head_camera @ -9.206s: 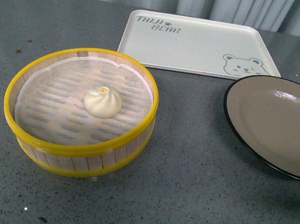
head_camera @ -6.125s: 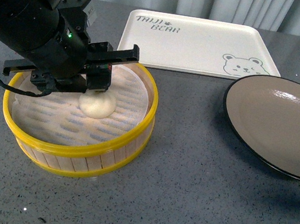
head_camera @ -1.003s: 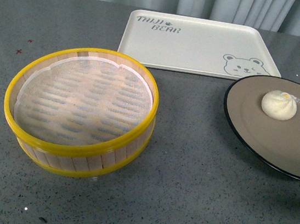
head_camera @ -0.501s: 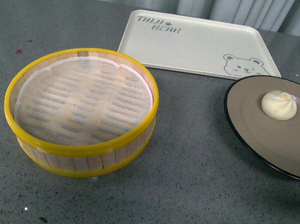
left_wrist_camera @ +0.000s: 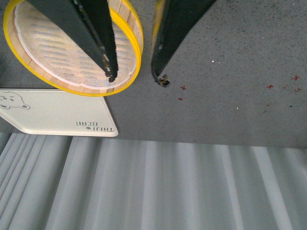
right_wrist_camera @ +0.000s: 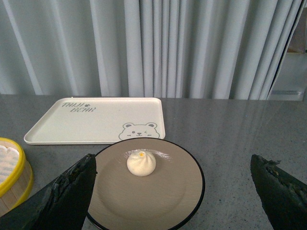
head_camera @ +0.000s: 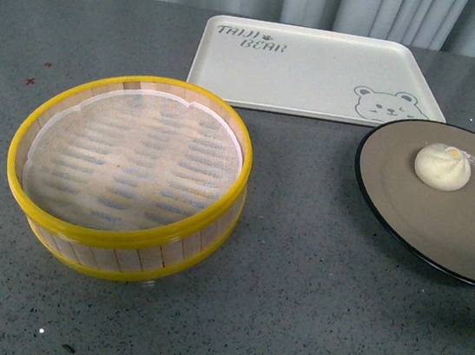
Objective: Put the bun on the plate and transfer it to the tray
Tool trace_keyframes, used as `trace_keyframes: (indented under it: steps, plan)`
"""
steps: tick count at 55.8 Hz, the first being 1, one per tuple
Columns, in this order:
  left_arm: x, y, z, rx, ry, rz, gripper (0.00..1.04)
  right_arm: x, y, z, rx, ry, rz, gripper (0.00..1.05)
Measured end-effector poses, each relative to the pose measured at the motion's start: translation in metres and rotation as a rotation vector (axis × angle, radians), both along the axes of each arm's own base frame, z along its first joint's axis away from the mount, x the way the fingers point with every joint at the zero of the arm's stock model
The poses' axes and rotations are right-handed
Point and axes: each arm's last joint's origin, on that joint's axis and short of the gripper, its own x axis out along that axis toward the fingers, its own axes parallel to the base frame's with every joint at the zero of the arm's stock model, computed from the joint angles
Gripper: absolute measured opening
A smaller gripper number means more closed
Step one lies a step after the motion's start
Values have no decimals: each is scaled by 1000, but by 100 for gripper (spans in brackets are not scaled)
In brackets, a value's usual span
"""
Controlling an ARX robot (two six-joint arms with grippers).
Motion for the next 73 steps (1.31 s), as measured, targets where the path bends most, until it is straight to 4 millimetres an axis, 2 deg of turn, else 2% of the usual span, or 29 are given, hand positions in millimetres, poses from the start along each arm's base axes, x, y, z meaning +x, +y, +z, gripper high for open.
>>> trace_keyframes:
  steps: [7, 20, 24, 28, 32, 43, 52, 56, 62, 73]
  plan:
    - [0, 0, 0, 0, 0, 0, 60, 0, 0, 0, 0, 0, 0, 96]
    - [0, 0, 0, 0, 0, 0, 100, 0, 0, 0, 0, 0, 0, 96]
    - [0, 0, 0, 2, 0, 0, 98, 0, 0, 0, -16, 3, -18, 96]
    - [0, 0, 0, 2, 0, 0, 98, 3, -2, -1, -142, 31, -129, 96]
    - [0, 0, 0, 2, 0, 1, 98, 10, -6, -2, -245, 89, -138, 96]
    - [0, 0, 0, 3, 0, 1, 98, 43, -27, 7, -244, 225, -99, 96]
    - [0, 0, 0, 3, 0, 1, 98, 84, -56, 1, -137, 442, -72, 96]
    - [0, 0, 0, 3, 0, 1, 98, 104, -76, -8, -17, 615, -53, 96]
    - [0, 0, 0, 3, 0, 1, 98, 128, -98, -14, 156, 749, -1, 96]
    - [0, 0, 0, 3, 0, 1, 98, 153, -109, -27, 398, 815, 50, 96]
